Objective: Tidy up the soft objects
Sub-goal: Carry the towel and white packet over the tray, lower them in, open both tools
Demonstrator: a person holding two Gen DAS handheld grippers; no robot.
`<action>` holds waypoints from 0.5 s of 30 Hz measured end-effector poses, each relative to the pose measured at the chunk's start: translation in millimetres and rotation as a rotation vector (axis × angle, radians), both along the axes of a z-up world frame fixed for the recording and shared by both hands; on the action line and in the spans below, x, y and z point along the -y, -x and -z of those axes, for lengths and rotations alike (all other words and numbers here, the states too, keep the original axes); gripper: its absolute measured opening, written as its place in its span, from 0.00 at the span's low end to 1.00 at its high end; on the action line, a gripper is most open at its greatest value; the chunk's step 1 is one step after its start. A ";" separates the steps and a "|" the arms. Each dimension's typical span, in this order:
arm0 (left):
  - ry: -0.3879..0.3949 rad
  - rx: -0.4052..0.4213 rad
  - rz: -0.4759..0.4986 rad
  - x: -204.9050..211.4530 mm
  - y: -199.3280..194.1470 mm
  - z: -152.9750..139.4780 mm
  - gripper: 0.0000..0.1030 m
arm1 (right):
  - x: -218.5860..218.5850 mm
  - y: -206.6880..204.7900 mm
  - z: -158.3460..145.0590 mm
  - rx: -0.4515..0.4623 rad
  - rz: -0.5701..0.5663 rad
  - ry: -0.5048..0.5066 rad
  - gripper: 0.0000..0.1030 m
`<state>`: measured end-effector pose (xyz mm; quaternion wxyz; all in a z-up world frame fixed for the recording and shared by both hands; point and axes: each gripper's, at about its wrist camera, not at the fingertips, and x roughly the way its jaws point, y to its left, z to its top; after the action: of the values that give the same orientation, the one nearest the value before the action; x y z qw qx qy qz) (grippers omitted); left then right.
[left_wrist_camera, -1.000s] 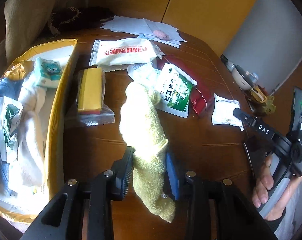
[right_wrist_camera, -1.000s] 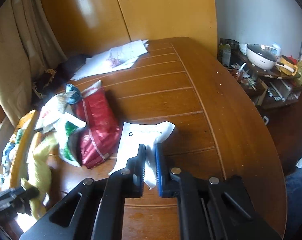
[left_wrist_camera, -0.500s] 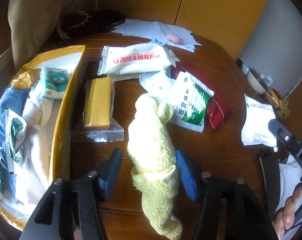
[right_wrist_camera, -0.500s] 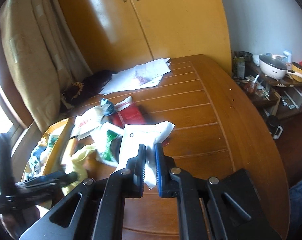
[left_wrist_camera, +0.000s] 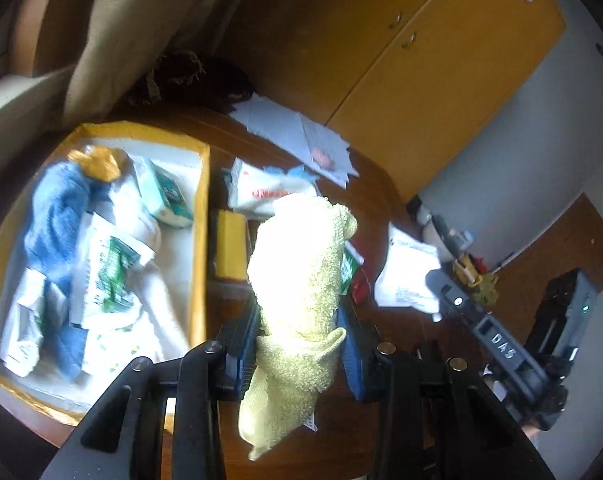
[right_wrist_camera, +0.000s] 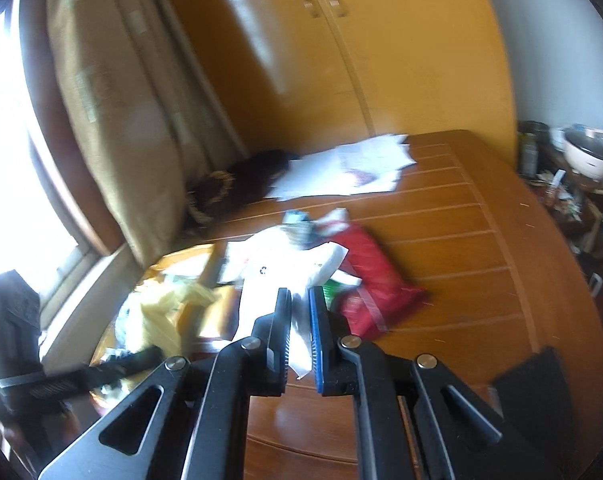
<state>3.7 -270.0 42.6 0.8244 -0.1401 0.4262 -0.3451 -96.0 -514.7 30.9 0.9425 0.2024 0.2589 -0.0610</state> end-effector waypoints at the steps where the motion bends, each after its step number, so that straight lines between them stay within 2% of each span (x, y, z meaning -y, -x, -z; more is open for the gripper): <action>1: 0.010 0.022 -0.024 -11.4 -2.9 -8.3 0.37 | -8.1 -7.5 -5.4 0.005 -0.026 0.005 0.09; 4: 0.016 0.073 -0.102 -41.3 -19.9 -25.6 0.37 | -33.7 -30.3 -16.3 0.014 -0.116 0.014 0.09; 7: 0.005 0.063 -0.179 -62.7 -48.6 -28.7 0.37 | -56.5 -60.3 -17.6 -0.021 -0.199 0.021 0.09; 10: 0.000 0.030 -0.229 -77.1 -80.0 -22.4 0.37 | -75.0 -94.5 -17.3 -0.059 -0.255 0.040 0.09; 15: -0.012 -0.029 -0.243 -74.6 -123.2 -2.6 0.37 | -96.8 -153.8 -5.9 -0.132 -0.307 0.062 0.09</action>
<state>127.0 -195.4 45.2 0.8548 -0.1905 0.4200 -0.2381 57.7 -417.8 36.8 0.9274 0.1268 0.3462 0.0627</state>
